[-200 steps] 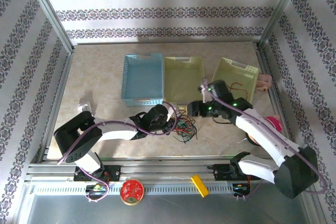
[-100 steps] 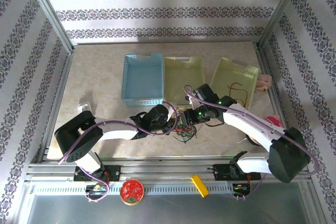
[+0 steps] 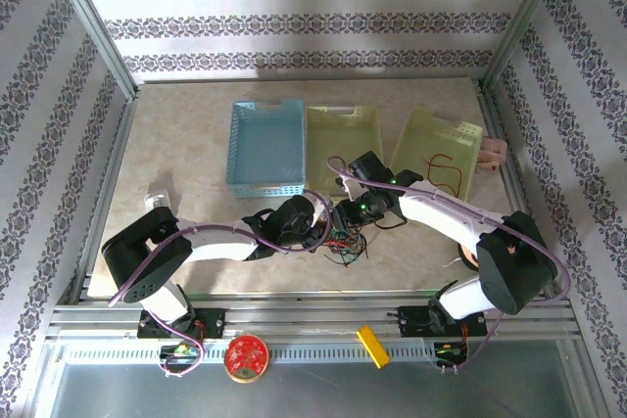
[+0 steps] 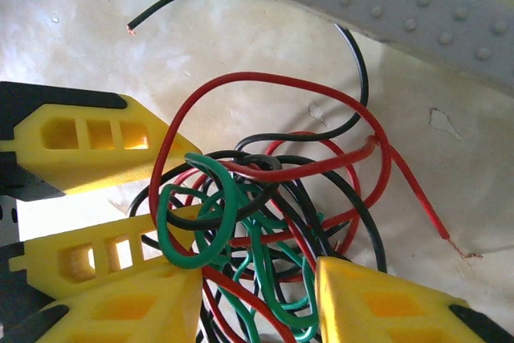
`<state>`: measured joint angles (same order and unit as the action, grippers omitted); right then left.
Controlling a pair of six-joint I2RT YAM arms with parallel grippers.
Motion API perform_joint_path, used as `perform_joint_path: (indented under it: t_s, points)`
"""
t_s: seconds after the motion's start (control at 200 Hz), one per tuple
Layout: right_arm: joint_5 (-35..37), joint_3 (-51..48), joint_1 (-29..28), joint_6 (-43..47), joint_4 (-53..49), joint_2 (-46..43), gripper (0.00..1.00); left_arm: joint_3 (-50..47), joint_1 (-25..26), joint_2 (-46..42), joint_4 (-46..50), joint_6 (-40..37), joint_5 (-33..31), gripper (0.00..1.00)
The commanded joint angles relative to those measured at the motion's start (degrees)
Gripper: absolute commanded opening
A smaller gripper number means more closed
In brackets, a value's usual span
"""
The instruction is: Untangle the cables
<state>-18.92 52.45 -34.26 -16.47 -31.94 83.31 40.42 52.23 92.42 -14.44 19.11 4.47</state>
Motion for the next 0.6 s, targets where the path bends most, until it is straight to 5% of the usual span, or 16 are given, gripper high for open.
perform_joint_path:
  t_s: [0.0,0.595]
  points:
    - [0.1,-1.1,0.3,0.1,1.7,-0.1,0.33,0.6,0.7,0.1,1.3,-0.1,0.3,0.25]
    - [2.4,-9.3,3.7,-3.6,-0.1,-9.5,0.35,1.1,0.7,2.0,3.3,1.2,-3.7,0.21]
